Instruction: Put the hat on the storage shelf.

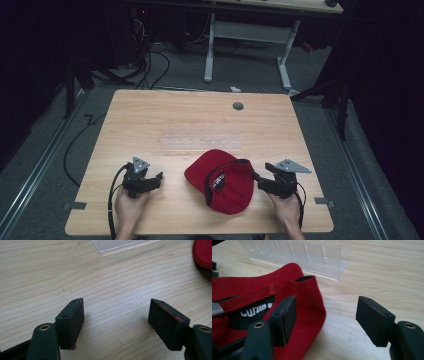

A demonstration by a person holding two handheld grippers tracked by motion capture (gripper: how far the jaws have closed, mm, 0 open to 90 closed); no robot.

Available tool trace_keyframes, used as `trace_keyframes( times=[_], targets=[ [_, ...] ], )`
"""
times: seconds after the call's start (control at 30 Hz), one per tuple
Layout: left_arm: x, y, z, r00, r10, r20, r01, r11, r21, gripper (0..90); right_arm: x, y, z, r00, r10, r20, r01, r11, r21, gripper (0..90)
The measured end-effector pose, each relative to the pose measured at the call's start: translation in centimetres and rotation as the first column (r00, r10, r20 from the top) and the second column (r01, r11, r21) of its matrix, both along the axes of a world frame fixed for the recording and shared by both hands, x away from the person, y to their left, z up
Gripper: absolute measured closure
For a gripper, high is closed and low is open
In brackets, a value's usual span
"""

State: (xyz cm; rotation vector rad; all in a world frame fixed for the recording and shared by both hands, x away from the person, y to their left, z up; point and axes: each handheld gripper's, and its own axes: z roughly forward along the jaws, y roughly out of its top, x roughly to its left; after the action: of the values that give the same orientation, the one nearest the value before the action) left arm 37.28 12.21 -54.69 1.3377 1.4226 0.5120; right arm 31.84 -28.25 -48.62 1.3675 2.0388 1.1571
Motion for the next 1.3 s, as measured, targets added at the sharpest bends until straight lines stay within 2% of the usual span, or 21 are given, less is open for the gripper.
trace_keyframes(
  times=[0.13, 0.47, 0.73, 1.1, 1.3],
  targets=[
    [0.0, 0.0, 0.0, 1.0000, 0.000, 0.000, 0.000, 1.0000, 0.000, 29.4, 0.5, 0.5, 0.0, 0.9998, 0.021, -0.001, -0.021, 1.000, 0.006, 31.3],
    [0.0, 0.0, 0.0, 1.0000, 0.000, -0.001, 0.000, 1.0000, -0.001, 28.9, 2.8, 2.5, -1.2, 0.9950, 0.074, -0.066, -0.073, 0.997, 0.020, 30.7],
    [0.0, 0.0, 0.0, 1.0000, -0.001, 0.000, 0.001, 1.0000, 0.000, 28.6, 4.0, 3.5, -1.9, 0.9900, 0.103, -0.096, -0.100, 0.994, 0.037, 31.2],
    [0.0, 0.0, 0.0, 1.0000, -0.001, 0.000, 0.001, 1.0000, 0.000, 28.5, 5.3, 4.5, -3.3, 0.9780, 0.143, -0.152, -0.133, 0.988, 0.073, 32.6],
    [0.0, 0.0, 0.0, 1.0000, -0.001, 0.000, 0.001, 1.0000, 0.000, 28.5, 5.7, 4.7, -3.8, 0.9707, 0.159, -0.180, -0.144, 0.985, 0.093, 38.4]
  ],
)
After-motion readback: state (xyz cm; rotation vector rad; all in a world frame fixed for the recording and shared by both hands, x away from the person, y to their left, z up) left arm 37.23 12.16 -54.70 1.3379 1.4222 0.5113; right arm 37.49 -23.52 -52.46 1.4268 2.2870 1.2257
